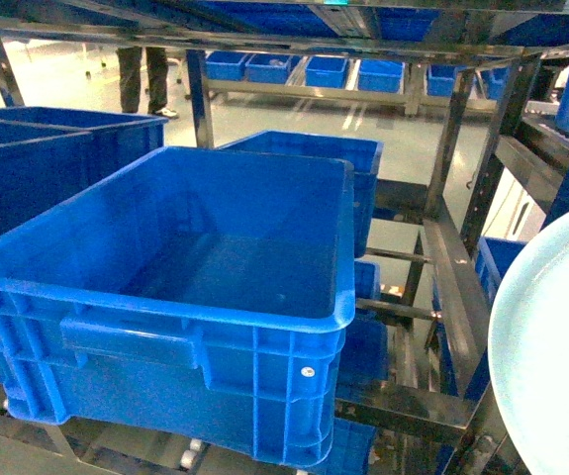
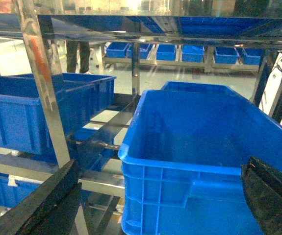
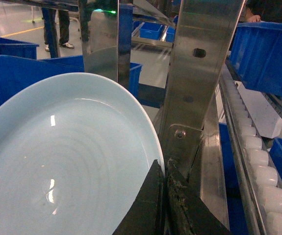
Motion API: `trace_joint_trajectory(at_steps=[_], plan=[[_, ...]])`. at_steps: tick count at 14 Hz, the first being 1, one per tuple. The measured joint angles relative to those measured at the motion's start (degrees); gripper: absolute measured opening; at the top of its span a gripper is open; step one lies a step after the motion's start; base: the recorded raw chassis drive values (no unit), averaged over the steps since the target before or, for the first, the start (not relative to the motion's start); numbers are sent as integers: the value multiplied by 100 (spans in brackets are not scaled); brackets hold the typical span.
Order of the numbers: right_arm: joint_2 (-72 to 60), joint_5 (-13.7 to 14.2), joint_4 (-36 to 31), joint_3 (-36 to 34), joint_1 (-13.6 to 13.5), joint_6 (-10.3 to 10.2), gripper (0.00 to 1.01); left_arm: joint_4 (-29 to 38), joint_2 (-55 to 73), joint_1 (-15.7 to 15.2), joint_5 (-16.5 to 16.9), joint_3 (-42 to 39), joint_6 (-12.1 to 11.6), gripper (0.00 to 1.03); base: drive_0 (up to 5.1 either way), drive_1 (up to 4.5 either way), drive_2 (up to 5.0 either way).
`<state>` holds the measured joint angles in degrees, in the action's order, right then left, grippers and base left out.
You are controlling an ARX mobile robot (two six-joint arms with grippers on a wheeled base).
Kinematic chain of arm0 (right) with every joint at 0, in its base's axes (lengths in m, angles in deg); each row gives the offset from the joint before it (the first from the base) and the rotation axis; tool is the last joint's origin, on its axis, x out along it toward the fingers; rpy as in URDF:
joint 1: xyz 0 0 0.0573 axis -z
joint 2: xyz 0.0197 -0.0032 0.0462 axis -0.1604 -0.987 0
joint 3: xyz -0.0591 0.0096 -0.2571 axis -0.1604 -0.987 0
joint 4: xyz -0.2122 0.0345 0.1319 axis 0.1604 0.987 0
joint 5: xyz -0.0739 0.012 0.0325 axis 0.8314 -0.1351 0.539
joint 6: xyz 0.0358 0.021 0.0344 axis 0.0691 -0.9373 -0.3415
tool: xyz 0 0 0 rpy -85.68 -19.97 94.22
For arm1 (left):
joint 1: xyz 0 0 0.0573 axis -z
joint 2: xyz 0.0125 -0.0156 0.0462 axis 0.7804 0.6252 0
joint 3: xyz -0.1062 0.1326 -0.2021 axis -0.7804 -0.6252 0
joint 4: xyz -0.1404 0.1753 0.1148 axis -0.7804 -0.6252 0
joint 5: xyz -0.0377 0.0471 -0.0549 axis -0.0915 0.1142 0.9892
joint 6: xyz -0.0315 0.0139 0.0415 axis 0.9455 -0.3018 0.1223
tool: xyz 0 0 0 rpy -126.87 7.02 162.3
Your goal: Place blue tray on left shelf second layer neatly
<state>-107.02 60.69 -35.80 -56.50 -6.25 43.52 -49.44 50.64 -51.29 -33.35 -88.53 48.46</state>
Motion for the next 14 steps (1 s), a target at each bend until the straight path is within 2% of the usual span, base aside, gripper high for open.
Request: trace_joint_trajectory(at_steps=[5, 8, 11, 14], plan=[[22, 0, 17, 0, -4, 13, 2, -7, 0, 0, 2, 0, 2, 98, -5, 147, -156], [22, -7, 35, 0, -4, 15, 2, 7, 0, 0, 2, 0, 0, 98, -235, 514, -236], [-9, -85, 33, 0, -37, 17, 2, -4, 0, 0, 0, 0, 0, 98, 0, 0, 0], [-4, -76, 26, 0, -37, 17, 2, -7, 0, 0, 7, 0, 2, 98, -384, 193, 193]])
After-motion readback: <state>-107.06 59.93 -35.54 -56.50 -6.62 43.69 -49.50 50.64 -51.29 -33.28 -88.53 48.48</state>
